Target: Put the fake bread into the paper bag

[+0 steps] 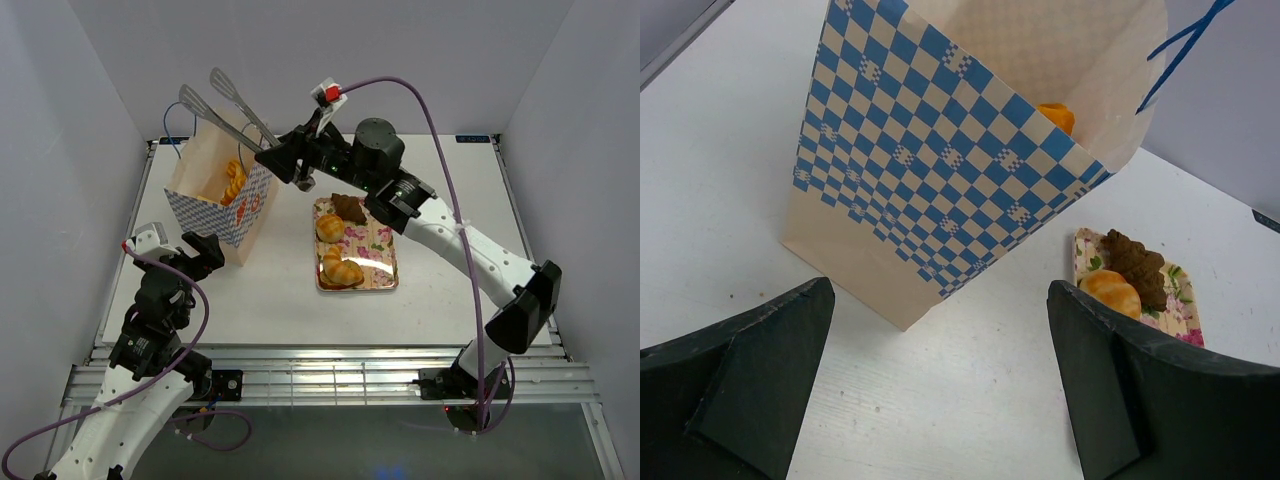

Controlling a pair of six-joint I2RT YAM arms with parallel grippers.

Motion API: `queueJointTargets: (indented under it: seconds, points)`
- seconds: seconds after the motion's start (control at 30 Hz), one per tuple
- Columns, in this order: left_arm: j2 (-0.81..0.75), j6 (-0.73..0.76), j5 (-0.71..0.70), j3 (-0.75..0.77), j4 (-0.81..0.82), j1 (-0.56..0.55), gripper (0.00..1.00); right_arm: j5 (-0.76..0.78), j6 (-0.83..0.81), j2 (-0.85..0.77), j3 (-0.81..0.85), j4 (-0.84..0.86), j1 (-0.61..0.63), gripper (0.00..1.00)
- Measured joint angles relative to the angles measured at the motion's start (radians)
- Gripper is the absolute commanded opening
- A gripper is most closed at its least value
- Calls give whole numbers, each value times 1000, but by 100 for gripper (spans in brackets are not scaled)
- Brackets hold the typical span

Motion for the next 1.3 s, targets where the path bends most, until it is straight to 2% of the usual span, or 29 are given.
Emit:
queueJointTargets:
  seconds: [0.23,0.43,0.63,0.9,1.3]
  points:
    - [0,0,0,0,0,0,98,125,-57,-221,-131,7,0,60]
    - [0,0,0,0,0,0,98,293,-93,-373,-328,17,0,60]
    - [2,0,0,0,0,0,98,469,-108,-442,-503,-15,0,60]
    - [11,0,0,0,0,0,98,629,-116,-544,-644,-50,0,60]
    - [26,0,0,0,0,0,98,721,-95,-631,-829,-136,-5,60]
